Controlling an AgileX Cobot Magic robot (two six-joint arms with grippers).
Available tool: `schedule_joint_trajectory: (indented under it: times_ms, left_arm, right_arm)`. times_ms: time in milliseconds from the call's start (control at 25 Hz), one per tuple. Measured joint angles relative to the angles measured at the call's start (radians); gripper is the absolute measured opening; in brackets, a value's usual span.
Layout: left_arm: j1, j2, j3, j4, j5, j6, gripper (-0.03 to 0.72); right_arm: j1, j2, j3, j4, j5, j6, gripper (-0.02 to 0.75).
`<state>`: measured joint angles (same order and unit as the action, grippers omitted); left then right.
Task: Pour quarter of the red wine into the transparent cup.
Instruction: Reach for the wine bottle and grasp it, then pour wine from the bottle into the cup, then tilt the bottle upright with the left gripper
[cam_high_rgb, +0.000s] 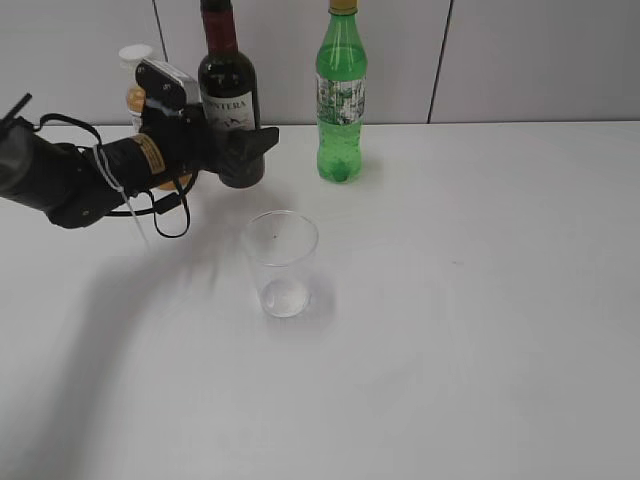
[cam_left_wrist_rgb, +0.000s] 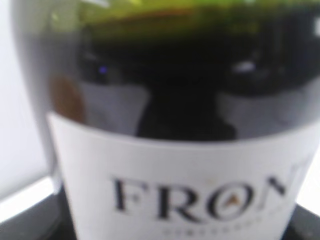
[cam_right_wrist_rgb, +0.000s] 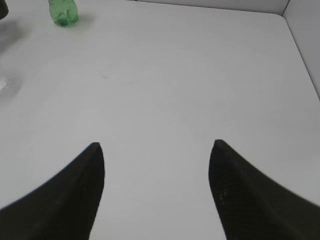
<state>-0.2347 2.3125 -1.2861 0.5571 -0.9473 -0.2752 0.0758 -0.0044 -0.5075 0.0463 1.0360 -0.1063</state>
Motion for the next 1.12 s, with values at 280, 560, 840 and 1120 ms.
schedule_joint_trajectory:
  times_ms: [280, 560, 840, 1120]
  left_arm:
    - [0.0, -0.175, 0.126, 0.03, 0.019, 0.001, 0.547]
    - [0.0, -0.322, 0.319, -0.03, 0.024, 0.02, 0.547]
    - [0.0, -0.461, 0.58, -0.274, 0.033, 0.134, 0.547]
    - [-0.001, -0.595, 0.789, -0.405, 0.017, 0.266, 0.547]
  right_arm:
    - [0.0, 0.0, 0.0, 0.0, 0.001, 0.0, 0.531]
    - [0.0, 0.0, 0.0, 0.0, 0.0, 0.0, 0.531]
    - [0.0, 0.0, 0.0, 0.0, 0.0, 0.0, 0.531]
    - [0.0, 0.0, 0.0, -0.001, 0.0, 0.0, 0.531]
